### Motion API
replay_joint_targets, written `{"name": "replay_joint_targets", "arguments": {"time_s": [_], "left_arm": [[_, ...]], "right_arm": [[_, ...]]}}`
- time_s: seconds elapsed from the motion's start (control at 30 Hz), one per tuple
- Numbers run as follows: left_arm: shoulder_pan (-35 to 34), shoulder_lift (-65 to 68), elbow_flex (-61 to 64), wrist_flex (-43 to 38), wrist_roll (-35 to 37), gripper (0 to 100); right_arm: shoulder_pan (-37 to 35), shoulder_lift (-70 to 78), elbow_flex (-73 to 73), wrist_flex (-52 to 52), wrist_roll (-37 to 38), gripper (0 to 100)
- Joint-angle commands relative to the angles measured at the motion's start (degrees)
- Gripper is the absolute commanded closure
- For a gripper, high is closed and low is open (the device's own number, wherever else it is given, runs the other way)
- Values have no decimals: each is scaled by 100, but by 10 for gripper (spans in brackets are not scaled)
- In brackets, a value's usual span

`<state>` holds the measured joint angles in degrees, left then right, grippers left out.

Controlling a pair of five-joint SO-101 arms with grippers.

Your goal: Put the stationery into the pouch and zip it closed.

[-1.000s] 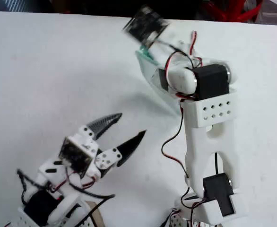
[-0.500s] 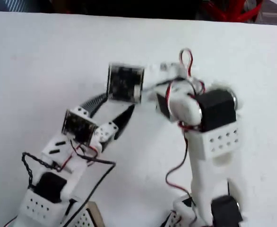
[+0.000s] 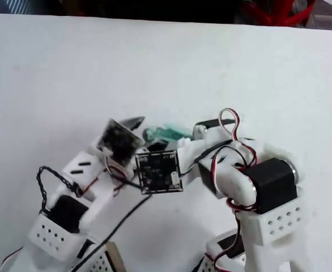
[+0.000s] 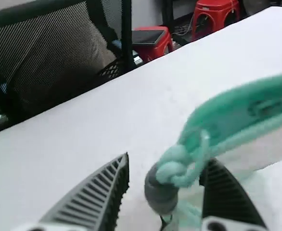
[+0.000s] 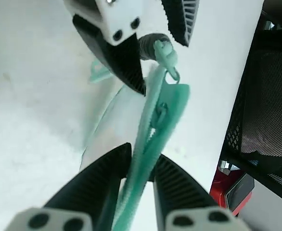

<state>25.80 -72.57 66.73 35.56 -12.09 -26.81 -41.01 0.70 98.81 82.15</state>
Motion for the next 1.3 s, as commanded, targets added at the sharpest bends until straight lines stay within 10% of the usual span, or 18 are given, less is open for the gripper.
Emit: {"name": "replay_joint_targets", "arguments": {"time_s": [0.0,0.13,0.5,0.87,1.1,1.27], "left_arm": [[391,-391,88,18,-352,801],[532,-971,334,18,-387,982],[505,-2062,396,703,-387,976],[92,-1903,387,-290,-325,976],[-558,-180,-343,-1011,501,973],[-593,1297,-1275,-1002,545,976]], "right_arm": [[-13,31,-202,-31,97,980],[347,286,-360,-66,79,979],[752,1042,-1178,-66,-897,979],[637,1534,-1187,-453,-2998,967],[655,1525,-1152,-215,-3341,609],[1007,1525,-1160,-620,-3349,632]]}}
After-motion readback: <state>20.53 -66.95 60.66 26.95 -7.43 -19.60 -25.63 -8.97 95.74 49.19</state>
